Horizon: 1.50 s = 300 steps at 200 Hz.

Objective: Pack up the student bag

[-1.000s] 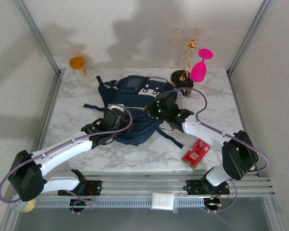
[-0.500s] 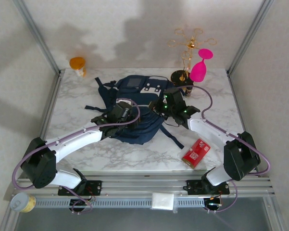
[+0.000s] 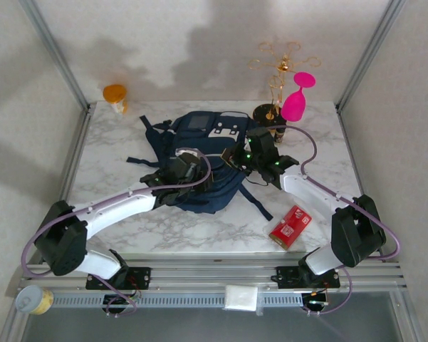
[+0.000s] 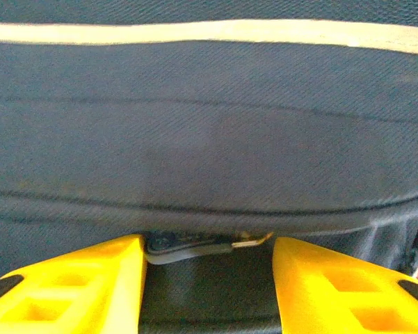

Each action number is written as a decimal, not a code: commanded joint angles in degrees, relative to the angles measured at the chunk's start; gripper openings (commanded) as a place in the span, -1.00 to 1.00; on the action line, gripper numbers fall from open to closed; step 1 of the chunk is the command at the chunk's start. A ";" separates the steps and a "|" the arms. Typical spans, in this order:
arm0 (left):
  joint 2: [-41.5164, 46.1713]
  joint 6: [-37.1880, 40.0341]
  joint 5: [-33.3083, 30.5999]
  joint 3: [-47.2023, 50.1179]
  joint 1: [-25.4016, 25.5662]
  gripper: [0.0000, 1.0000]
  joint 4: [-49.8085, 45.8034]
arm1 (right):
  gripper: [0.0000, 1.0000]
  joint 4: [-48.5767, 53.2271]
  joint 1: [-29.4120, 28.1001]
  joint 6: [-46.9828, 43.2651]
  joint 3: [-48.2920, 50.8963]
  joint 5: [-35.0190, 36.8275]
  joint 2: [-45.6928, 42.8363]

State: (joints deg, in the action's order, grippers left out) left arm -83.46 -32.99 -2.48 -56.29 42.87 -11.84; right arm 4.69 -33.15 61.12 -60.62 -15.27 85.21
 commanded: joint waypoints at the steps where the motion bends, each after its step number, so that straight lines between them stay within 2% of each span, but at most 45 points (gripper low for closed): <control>1: -3.63 3.00 -5.63 -6.61 0.72 -0.03 -4.06 | -1.00 -7.42 0.89 0.22 -1.01 -0.56 -1.84; 57: -3.15 6.96 -7.28 -3.91 0.72 -0.03 -1.34 | -1.00 -7.91 1.17 -0.21 -0.55 -1.12 -1.74; 90: -2.28 13.55 -6.86 -3.51 1.20 -0.11 2.91 | -1.00 -8.47 1.21 -0.17 -0.24 -1.61 -1.36; 121: -0.14 18.68 -9.72 -2.13 1.16 -0.03 2.25 | -1.00 -7.46 1.49 -0.65 -0.12 -1.70 -1.58; 144: -0.03 21.50 -8.65 -2.92 1.16 0.15 0.71 | -1.00 -7.92 1.50 -0.50 -0.45 -2.05 -1.54; 153: -0.47 22.68 -7.74 -3.29 1.16 0.16 1.55 | -1.00 -8.40 1.50 -0.27 -0.55 -2.34 -1.38; 162: -1.05 23.84 -5.52 -3.28 1.25 0.06 3.30 | -1.00 -8.70 1.49 -0.04 -0.41 -2.64 -1.21; 174: -2.05 24.37 -2.82 -3.06 1.25 -0.33 5.85 | -1.00 -8.99 1.50 0.13 -0.33 -2.66 -0.98; 181: -2.62 24.91 -1.14 -3.18 1.40 -0.44 6.52 | -1.00 -8.99 1.50 0.14 -0.36 -2.75 -1.01; 211: -3.89 24.73 -3.75 -3.79 1.69 -0.57 6.90 | -1.00 -8.82 1.50 -0.04 0.10 -2.84 -1.08; 242: -1.36 23.29 -5.81 -1.35 1.69 -0.71 7.85 | -1.00 -8.06 1.68 -0.64 -0.50 -3.44 -1.18; 268: 2.24 21.85 -8.75 1.44 1.60 -0.97 8.00 | -1.00 -6.74 2.50 -1.06 -0.73 -3.82 -1.83; 300: 5.41 21.13 -9.86 3.91 0.54 -1.00 6.42 | -1.00 -5.80 5.09 -1.65 -0.64 -6.77 -2.85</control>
State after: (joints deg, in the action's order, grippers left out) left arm -81.45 -10.74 -8.54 -54.11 44.42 -5.78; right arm 1.89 -30.44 61.04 -60.05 -18.92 85.19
